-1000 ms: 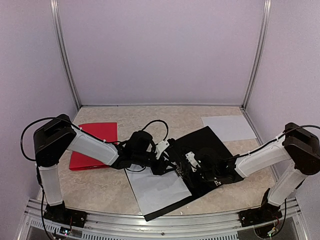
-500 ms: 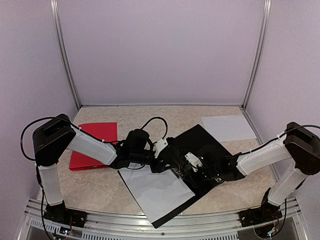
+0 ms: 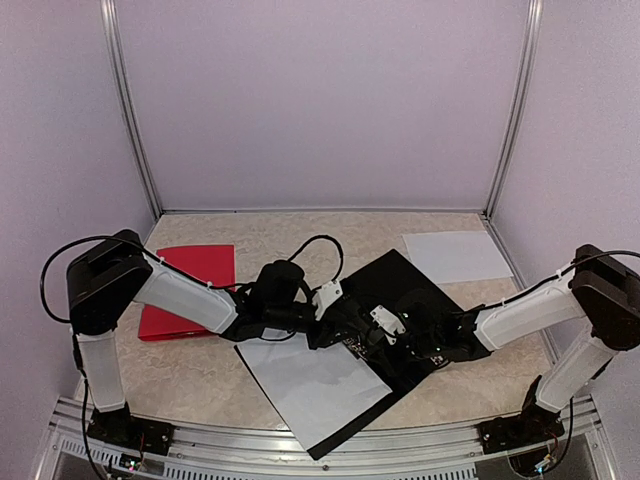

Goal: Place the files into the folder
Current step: Clamp the file in the folder.

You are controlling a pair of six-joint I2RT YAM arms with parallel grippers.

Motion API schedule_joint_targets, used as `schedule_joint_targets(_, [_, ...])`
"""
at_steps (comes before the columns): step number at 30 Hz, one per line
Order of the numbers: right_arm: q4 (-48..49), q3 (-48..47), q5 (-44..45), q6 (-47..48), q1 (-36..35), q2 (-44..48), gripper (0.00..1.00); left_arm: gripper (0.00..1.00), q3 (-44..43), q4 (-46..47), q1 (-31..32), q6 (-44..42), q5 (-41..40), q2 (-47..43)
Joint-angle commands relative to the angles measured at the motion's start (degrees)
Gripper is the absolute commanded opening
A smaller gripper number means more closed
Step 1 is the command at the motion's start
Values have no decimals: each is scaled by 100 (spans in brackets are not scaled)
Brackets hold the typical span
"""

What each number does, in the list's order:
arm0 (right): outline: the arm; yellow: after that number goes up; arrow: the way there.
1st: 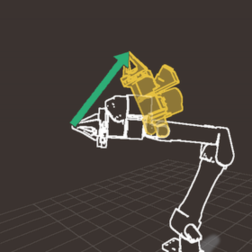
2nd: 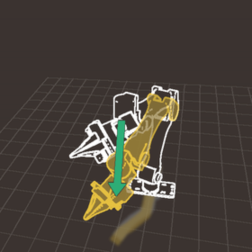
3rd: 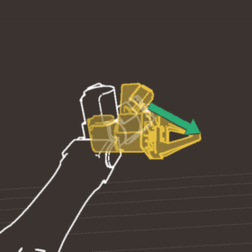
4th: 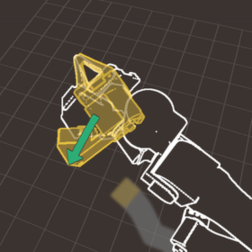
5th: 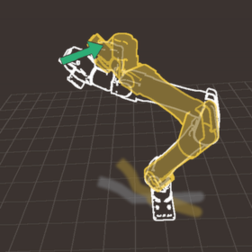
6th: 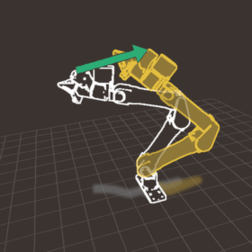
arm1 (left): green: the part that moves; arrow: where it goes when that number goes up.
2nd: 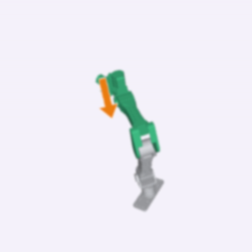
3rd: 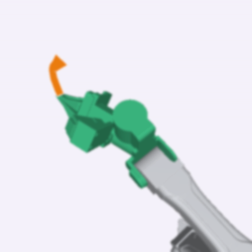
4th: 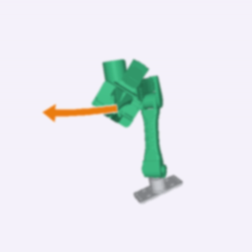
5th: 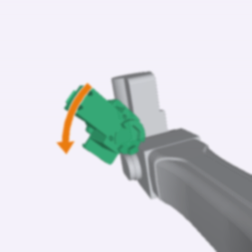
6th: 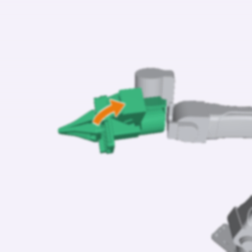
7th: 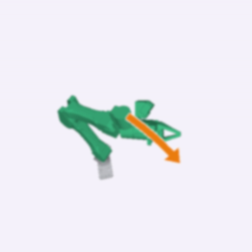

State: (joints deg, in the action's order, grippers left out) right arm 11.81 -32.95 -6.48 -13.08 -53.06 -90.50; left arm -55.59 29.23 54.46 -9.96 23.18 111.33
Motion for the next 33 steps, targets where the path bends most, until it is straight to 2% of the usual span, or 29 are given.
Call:
schedule_joint_targets(1, [-147,105,-81,38,34,88,2,38,-183,214,47,-52,-71,175])
schedule_joint_targets(10, [-165,105,-63,14,40,101,2,35,-289,138,69,-70,95,264])
schedule_joint_targets(18, [-138,156,-48,-33,39,121,2,22,-376,64,97,-43,95,366])
schedule_joint_targets(24, [-140,173,-44,-50,38,140,1,20,-426,-7,97,-47,37,407])
schedule_joint_targets(33, [-107,166,-63,-81,39,128,1,11,-453,-109,106,-7,10,429])
